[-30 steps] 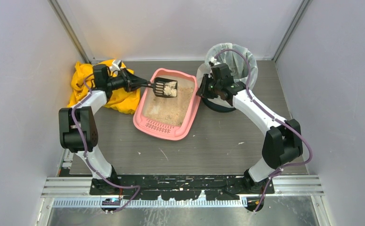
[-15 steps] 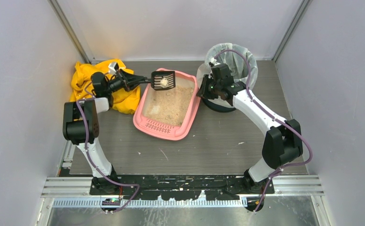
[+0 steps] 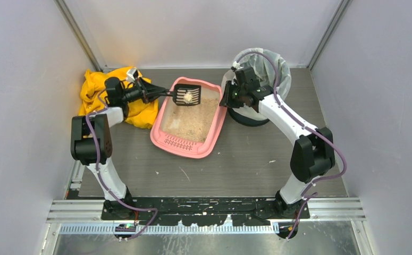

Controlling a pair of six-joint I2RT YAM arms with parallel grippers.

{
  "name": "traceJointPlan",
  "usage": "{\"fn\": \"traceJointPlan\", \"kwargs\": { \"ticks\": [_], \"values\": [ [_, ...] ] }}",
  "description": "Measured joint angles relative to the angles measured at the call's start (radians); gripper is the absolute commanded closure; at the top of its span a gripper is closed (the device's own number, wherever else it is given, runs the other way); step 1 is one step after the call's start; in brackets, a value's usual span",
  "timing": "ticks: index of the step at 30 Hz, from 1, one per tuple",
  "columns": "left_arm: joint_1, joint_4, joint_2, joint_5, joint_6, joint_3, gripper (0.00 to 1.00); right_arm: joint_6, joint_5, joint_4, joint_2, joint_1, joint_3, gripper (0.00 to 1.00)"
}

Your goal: Clean the litter box

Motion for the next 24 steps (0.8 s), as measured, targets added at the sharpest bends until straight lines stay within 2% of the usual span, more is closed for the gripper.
{"fn": "traceJointPlan", "kwargs": {
  "ticks": [6,9,15,24],
  "values": [
    [0.028,-0.360,-0.089,-0.001,0.240,0.009,1.00,-0.050,0.002,-0.045,0.011,0.002,0.086,0.72],
    [0.034,-0.447,-0.106,-0.004,0.297,0.027,1.00,-0.060,-0.006,-0.047,0.003,0.002,0.092,0.71],
    [0.031,-0.531,-0.106,-0.019,0.313,0.095,1.00,-0.043,-0.045,-0.051,-0.024,0.002,0.092,0.71],
    [-0.023,-0.708,-0.102,-0.060,0.309,0.362,1.00,0.009,-0.055,-0.045,-0.111,0.001,0.165,0.71]
  ]
}}
